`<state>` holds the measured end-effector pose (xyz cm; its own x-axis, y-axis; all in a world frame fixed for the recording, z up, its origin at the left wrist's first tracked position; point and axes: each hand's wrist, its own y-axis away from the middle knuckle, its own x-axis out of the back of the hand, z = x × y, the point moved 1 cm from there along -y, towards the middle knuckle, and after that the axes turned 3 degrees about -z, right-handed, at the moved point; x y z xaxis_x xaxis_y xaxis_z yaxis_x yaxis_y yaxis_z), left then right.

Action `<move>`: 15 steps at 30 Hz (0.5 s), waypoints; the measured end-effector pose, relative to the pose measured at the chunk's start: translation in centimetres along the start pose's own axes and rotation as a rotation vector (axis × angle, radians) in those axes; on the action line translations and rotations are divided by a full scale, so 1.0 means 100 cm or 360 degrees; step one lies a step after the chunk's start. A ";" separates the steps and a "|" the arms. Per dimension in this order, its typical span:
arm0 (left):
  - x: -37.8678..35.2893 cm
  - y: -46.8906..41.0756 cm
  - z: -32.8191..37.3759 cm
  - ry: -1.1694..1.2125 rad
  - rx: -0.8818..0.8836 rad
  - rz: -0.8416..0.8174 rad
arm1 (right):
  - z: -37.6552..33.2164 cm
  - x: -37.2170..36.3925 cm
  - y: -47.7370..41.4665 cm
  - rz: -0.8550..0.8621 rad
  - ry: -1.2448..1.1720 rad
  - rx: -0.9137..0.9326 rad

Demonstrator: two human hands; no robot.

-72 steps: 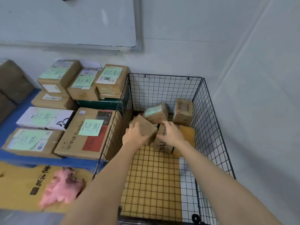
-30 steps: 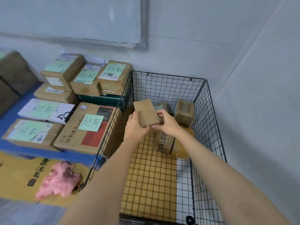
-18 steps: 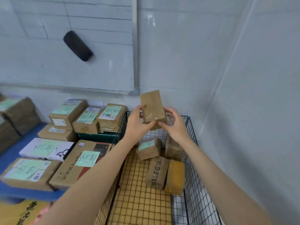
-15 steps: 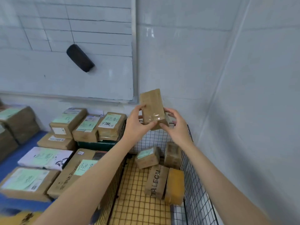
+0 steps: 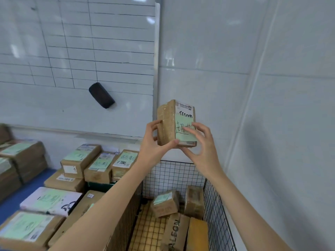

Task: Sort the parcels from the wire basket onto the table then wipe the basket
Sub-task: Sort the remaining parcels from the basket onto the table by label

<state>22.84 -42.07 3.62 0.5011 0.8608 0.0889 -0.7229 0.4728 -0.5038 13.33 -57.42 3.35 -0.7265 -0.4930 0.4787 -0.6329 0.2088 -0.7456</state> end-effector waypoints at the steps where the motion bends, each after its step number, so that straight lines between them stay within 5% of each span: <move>1: 0.002 0.000 0.001 0.0025 -0.0010 -0.0008 | 0.000 0.002 -0.001 0.0009 -0.0002 -0.0014; 15: 0.031 0.004 0.013 0.0011 -0.0045 -0.0158 | -0.021 0.009 -0.004 -0.0045 -0.0334 -0.0117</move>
<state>23.50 -39.02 4.80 0.5727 0.8088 0.1338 -0.6561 0.5501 -0.5166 12.37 -56.23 5.06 -0.6415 -0.6629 0.3862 -0.6756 0.2497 -0.6937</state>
